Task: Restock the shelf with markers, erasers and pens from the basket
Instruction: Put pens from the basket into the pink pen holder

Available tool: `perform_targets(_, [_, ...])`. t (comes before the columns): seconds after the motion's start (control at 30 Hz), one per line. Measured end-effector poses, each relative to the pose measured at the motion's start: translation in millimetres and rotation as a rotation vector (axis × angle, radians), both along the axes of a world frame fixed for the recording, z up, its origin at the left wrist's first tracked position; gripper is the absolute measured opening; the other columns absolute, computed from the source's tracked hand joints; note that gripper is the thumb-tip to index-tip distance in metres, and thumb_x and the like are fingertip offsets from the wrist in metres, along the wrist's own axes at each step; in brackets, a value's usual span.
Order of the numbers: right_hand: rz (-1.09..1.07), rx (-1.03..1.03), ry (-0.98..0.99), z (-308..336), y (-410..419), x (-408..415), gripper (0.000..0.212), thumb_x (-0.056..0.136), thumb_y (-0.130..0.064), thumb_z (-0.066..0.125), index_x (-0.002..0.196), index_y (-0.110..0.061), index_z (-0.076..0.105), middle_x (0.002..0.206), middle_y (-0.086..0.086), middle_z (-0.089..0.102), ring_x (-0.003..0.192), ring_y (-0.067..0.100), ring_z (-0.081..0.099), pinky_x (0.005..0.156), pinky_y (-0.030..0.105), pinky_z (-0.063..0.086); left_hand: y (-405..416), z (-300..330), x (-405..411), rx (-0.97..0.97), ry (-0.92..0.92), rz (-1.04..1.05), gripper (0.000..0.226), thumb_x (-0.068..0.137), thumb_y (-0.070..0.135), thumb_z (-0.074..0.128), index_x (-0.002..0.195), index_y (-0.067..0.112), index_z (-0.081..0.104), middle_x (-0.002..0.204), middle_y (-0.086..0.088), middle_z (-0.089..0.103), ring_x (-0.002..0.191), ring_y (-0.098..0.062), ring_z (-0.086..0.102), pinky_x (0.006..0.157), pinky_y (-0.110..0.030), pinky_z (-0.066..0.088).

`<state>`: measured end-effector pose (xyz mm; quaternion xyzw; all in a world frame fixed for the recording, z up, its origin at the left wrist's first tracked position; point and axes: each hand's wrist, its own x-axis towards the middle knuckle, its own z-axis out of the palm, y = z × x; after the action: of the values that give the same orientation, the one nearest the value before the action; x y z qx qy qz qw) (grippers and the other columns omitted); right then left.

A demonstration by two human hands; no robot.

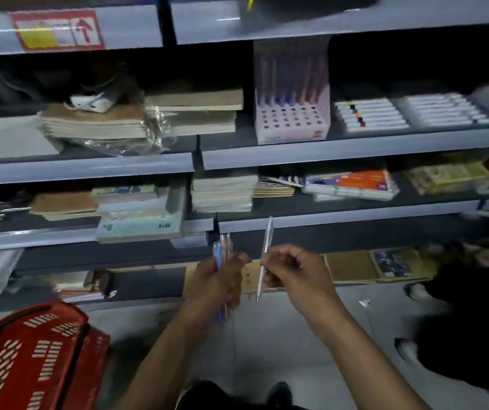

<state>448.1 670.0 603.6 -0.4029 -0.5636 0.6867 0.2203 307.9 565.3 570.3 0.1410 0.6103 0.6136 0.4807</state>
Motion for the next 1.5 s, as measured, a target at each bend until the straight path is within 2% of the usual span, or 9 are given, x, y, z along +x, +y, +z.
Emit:
perform_targets(0.23, [-0.057, 0.008, 0.034, 8.6, 58.4, -3.1, 0.013, 0.094, -0.012, 0.074, 0.095, -0.023, 0.079, 0.082, 0.006, 0.075, 0.070, 0.014, 0.070, 0.068, 0.025, 0.059, 56.6, 15.7, -5.0, 0.052, -0.057, -0.042, 0.027, 0.081, 0.044, 0.081, 0.090, 0.019, 0.072, 0.058, 0.002, 0.038, 0.046, -0.012, 0.032, 0.041, -0.024, 0.031])
perform_targets(0.4, [-0.116, 0.029, 0.038, 19.9, 92.3, -25.6, 0.012, 0.093, -0.011, 0.074, 0.102, -0.017, 0.078, 0.086, 0.006, 0.076, 0.071, 0.013, 0.073, 0.067, 0.022, 0.058, 91.1, 19.9, -35.4, 0.125, -0.240, -0.074, 0.027, 0.095, 0.042, 0.075, 0.102, 0.016, 0.078, 0.061, 0.005, 0.036, 0.049, -0.010, 0.033, 0.045, -0.025, 0.035])
perform_targets(0.63, [-0.113, 0.123, 0.047, 38.5, 134.6, -52.5, 0.009, 0.095, -0.009, 0.070, 0.098, -0.015, 0.075, 0.082, 0.003, 0.075, 0.069, 0.010, 0.070, 0.067, 0.019, 0.056, 132.8, 32.3, -63.6, 0.144, -0.209, -0.073, 0.028, 0.100, 0.044, 0.069, 0.098, 0.018, 0.078, 0.062, 0.000, 0.045, 0.050, -0.014, 0.045, 0.046, -0.029, 0.043])
perform_targets(0.83, [-0.089, 0.257, 0.067, 53.4, 168.8, -73.0, 0.012, 0.095, -0.006, 0.070, 0.096, -0.017, 0.074, 0.084, 0.002, 0.075, 0.074, 0.012, 0.072, 0.070, 0.021, 0.058, 161.8, 47.6, -69.3, 0.131, 0.066, 0.046, 0.032, 0.104, 0.037, 0.063, 0.106, 0.006, 0.068, 0.056, 0.002, 0.038, 0.044, -0.013, 0.032, 0.040, -0.024, 0.032])
perform_targets(1.0, [-0.055, 0.366, 0.070, 68.3, 204.5, -92.0, 0.010, 0.094, -0.006, 0.070, 0.100, -0.014, 0.071, 0.083, 0.007, 0.074, 0.074, 0.016, 0.072, 0.074, 0.030, 0.061, 186.9, 63.0, -70.7, 0.098, 0.530, 0.079, 0.028, 0.102, 0.027, 0.067, 0.079, 0.039, 0.075, 0.051, 0.014, 0.052, 0.043, -0.003, 0.044, 0.044, -0.022, 0.038])
perform_targets(1.13, [-0.062, 0.489, 0.059, 79.6, 230.4, -108.0, 0.010, 0.094, -0.010, 0.072, 0.097, -0.019, 0.069, 0.086, 0.006, 0.074, 0.082, 0.022, 0.074, 0.080, 0.040, 0.062, 205.1, 61.0, -76.8, 0.078, 0.731, 0.130, 0.018, 0.100, 0.020, 0.065, 0.108, 0.005, 0.070, 0.055, 0.011, 0.047, 0.046, -0.003, 0.038, 0.048, -0.024, 0.036])
perform_targets(1.2, [-0.084, 0.531, 0.052, 84.3, 241.4, -116.6, 0.009, 0.093, -0.012, 0.073, 0.097, -0.020, 0.070, 0.087, 0.004, 0.075, 0.084, 0.023, 0.075, 0.082, 0.045, 0.063, 210.1, 58.1, -79.3, 0.060, 0.800, 0.124, 0.019, 0.101, 0.021, 0.065, 0.109, 0.004, 0.070, 0.056, 0.011, 0.048, 0.047, -0.004, 0.038, 0.049, -0.026, 0.037])
perform_targets(1.33, [-0.136, 0.594, 0.047, 89.2, 256.7, -135.3, 0.005, 0.093, -0.017, 0.074, 0.092, -0.021, 0.071, 0.084, -0.002, 0.076, 0.077, 0.017, 0.075, 0.073, 0.040, 0.063, 211.2, 54.7, -80.4, 0.022, 0.908, 0.077, 0.011, 0.102, 0.025, 0.063, 0.095, 0.030, 0.070, 0.058, 0.018, 0.054, 0.047, -0.006, 0.046, 0.048, -0.017, 0.036])
perform_targets(1.5, [-0.172, 0.700, -0.039, 88.8, 266.3, -152.3, 0.020, 0.091, -0.027, 0.074, 0.072, -0.021, 0.072, 0.062, -0.012, 0.069, 0.057, 0.001, 0.064, 0.055, 0.018, 0.046, 211.6, 55.2, -79.2, 0.013, 0.979, 0.108, 0.033, 0.099, 0.027, 0.064, 0.081, 0.054, 0.056, 0.065, 0.021, 0.060, 0.053, -0.003, 0.055, 0.048, -0.010, 0.039])
